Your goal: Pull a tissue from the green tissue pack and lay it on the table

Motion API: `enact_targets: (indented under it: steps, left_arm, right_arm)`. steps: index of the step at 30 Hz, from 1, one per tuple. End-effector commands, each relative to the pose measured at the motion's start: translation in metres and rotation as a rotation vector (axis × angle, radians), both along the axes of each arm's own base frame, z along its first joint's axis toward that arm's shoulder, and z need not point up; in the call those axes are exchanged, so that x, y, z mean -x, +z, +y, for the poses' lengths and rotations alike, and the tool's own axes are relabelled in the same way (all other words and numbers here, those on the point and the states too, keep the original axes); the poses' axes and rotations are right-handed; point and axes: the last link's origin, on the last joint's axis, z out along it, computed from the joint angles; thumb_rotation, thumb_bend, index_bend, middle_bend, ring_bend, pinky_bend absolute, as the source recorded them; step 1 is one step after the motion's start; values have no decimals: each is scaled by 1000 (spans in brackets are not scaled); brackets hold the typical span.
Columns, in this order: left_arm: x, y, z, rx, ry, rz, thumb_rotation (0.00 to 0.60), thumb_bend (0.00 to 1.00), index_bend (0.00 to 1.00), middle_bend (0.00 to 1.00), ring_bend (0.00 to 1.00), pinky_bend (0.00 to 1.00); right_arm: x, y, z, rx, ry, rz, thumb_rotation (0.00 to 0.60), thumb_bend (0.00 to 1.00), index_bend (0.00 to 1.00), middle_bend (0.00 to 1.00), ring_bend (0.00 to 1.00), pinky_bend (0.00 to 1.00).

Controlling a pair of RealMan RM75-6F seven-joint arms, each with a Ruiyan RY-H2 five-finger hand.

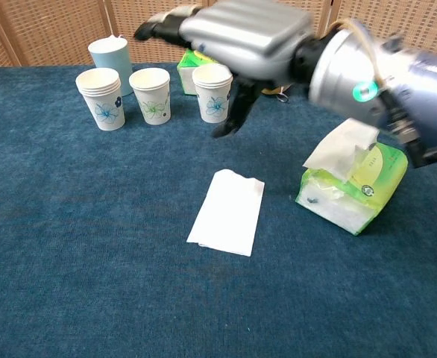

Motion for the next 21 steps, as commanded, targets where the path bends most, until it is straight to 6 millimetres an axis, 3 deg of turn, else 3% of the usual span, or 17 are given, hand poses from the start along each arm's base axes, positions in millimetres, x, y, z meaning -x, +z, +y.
enact_targets:
  steps: [1, 8, 11, 17, 21]
  left_arm:
    - [-1, 0, 0, 1, -1, -2, 600, 0, 0, 0, 0, 0]
    - [-3, -3, -2, 16, -13, -2, 600, 0, 0, 0, 0, 0]
    - [-4, -6, -3, 32, -19, -6, 600, 0, 0, 0, 0, 0]
    - [-8, -9, -4, 49, -33, -4, 600, 0, 0, 0, 0, 0]
    - [-8, -9, -5, 49, -33, -2, 600, 0, 0, 0, 0, 0]
  right_arm:
    - [28, 29, 6, 65, -56, -29, 600, 0, 0, 0, 0, 285]
    - [116, 74, 18, 198, -240, -23, 600, 0, 0, 0, 0, 259]
    - [151, 90, 35, 222, -349, -57, 600, 0, 0, 0, 0, 227]
    - [203, 113, 75, 218, -542, -117, 600, 0, 0, 0, 0, 200]
    - [219, 127, 98, 233, -610, -137, 600, 0, 0, 0, 0, 142]
